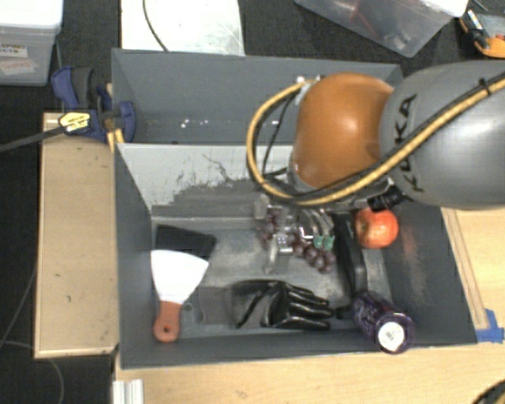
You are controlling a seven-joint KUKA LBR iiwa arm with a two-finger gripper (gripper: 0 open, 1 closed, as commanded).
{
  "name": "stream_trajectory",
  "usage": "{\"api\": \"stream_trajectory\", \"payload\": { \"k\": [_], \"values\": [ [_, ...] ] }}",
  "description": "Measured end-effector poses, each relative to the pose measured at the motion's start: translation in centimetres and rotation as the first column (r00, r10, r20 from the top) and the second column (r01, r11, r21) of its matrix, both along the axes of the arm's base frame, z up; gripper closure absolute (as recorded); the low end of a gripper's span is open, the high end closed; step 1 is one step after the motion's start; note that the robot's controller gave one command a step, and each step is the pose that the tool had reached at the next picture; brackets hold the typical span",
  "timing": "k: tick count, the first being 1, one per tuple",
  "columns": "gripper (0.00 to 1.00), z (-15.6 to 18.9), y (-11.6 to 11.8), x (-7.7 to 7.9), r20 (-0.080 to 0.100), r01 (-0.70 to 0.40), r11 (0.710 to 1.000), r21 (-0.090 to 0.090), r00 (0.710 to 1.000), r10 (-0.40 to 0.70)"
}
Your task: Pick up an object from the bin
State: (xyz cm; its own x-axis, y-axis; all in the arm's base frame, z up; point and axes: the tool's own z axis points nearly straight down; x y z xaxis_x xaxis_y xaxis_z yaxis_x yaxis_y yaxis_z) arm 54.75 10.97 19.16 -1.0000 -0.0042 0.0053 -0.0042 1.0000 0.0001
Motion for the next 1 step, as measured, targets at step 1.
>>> {"api": "stream_trajectory", "payload": {
  "k": [1],
  "values": [
    [0.00, 0.48, -0.09, 0.15, 0.008, 0.006, 1.000, 0.001, 1.000, -0.006]
  ]
}}
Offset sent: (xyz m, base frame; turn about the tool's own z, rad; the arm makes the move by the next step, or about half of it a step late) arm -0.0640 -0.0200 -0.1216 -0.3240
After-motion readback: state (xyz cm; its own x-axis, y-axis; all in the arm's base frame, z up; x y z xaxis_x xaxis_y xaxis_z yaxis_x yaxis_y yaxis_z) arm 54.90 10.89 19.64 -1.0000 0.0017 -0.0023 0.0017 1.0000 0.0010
